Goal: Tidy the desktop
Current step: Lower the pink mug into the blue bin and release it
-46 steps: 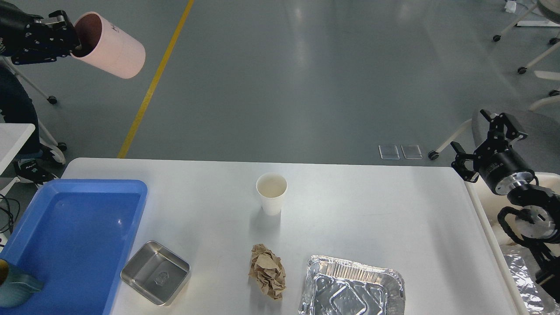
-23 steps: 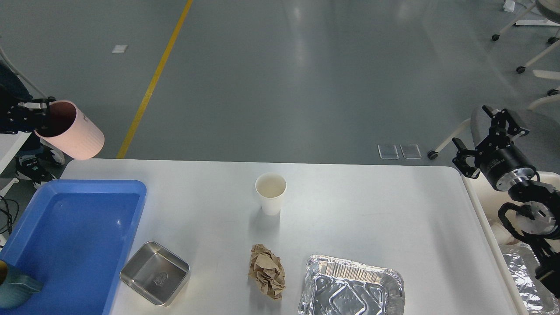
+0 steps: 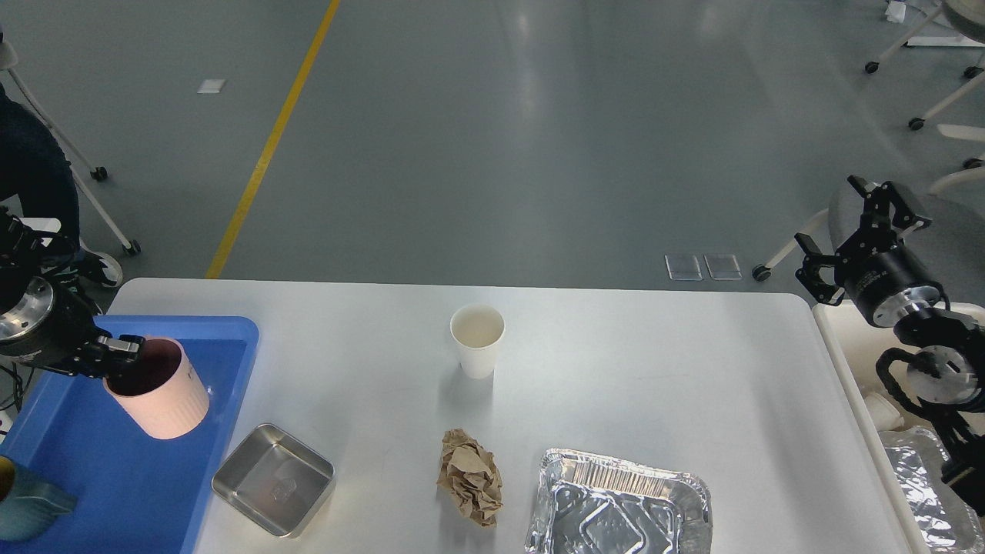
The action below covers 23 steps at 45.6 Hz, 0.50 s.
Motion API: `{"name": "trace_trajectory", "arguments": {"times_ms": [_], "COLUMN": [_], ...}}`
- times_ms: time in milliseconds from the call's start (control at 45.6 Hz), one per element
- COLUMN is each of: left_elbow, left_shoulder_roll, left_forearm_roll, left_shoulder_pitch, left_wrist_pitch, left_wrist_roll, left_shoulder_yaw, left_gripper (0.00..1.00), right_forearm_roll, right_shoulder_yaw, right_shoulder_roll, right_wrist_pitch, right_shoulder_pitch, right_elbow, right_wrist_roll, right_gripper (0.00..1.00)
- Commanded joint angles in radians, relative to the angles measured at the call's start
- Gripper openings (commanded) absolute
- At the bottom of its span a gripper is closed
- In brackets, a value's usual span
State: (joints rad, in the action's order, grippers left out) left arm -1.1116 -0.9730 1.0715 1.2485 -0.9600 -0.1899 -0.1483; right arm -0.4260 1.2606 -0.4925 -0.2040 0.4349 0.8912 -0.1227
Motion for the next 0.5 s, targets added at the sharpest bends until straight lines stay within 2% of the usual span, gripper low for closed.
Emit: {"name": "trace_trajectory", "arguments": {"times_ms": [0,197,482], "left_elbow": [-0.004,-0.002,-0.002], "left_shoulder_roll": [-0.022,-0.092,-0.096], "left_forearm_roll": [0.015,0.044,0.047], "left_shoulder_pitch": [-0.026,-0.061,-0.113], "left_wrist_pitch": [0.000,0.000,0.000], "left_wrist_roll": [0.000,0.000,0.001], "left_shoulder_yaw": [0.000,0.006,0.009], "left_gripper": [0.00,0.00,0.00], "right_forearm_roll": [0.000,0.000,0.001], "right_shoulder_yaw": [-0.001,-0.001,-0.001], "right_shoulder_roll": [0.000,0.000,0.000], "right_wrist_pitch": [0.000,0.001,0.000], "right_shoulder_pitch": [-0.001,0.001,0.001], "right_elbow": [-0.001,0.000,0.002], "right_wrist_roll": [0.000,0.000,0.000], "right_gripper": [1.00,1.00,1.00]}}
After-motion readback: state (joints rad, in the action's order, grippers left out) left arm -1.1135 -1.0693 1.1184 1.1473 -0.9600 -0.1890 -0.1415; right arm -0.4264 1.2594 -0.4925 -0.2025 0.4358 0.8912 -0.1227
